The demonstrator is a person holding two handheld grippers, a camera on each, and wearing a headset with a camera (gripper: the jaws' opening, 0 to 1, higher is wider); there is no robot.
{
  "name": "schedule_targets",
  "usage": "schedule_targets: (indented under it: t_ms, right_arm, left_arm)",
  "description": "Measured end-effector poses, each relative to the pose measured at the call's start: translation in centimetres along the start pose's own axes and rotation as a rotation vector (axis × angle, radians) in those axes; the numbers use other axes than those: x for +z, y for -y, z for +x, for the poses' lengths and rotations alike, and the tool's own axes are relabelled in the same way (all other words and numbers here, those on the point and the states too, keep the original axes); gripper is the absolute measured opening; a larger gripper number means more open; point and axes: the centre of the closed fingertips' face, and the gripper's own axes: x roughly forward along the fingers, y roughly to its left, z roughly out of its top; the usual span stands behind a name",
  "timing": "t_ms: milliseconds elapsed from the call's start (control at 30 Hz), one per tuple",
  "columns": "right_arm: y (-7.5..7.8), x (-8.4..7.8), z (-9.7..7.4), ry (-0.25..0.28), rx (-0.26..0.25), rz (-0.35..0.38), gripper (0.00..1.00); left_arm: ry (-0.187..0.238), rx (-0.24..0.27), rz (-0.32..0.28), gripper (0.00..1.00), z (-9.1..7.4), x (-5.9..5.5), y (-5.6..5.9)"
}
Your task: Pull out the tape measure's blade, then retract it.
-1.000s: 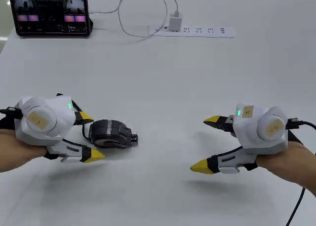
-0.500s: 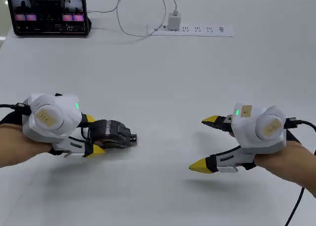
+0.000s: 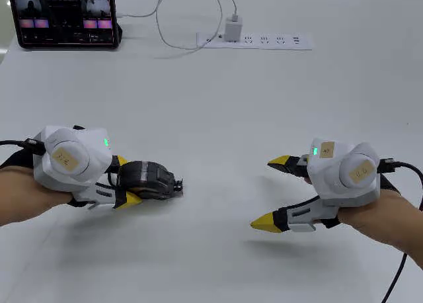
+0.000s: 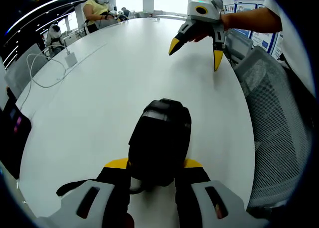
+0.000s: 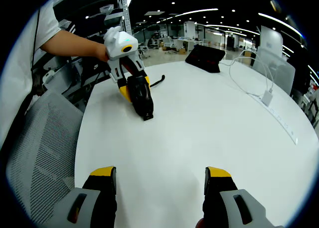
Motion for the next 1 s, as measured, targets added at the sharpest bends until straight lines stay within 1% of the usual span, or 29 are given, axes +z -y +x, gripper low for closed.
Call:
schedule_targets:
  t_ms: [267,633,833,1000]
  right_arm:
    - [0.0,0.3,0.5,0.002,0.009,-0.010,0.71]
    - [-0.1,1.6,1.9,0.016,0.033,-0.028,0.71]
    - [0.0,2.4,2.7,0.027,0.045,-0.037,0.70]
    - [0.0,2.9,3.5,0.036,0.057,-0.044,0.70]
  left_arm:
    - [-0.005,0.000,0.000,0.29,0.0,0.0,0.0]
    - [0.000,0.015,-0.012,0.29,0.0,-0.1,-0.2]
    - [-0.002,0.014,-0.025,0.29,0.1,-0.1,-0.2]
    - [-0.002,0.010,-0.018,0.29,0.1,-0.1,-0.1]
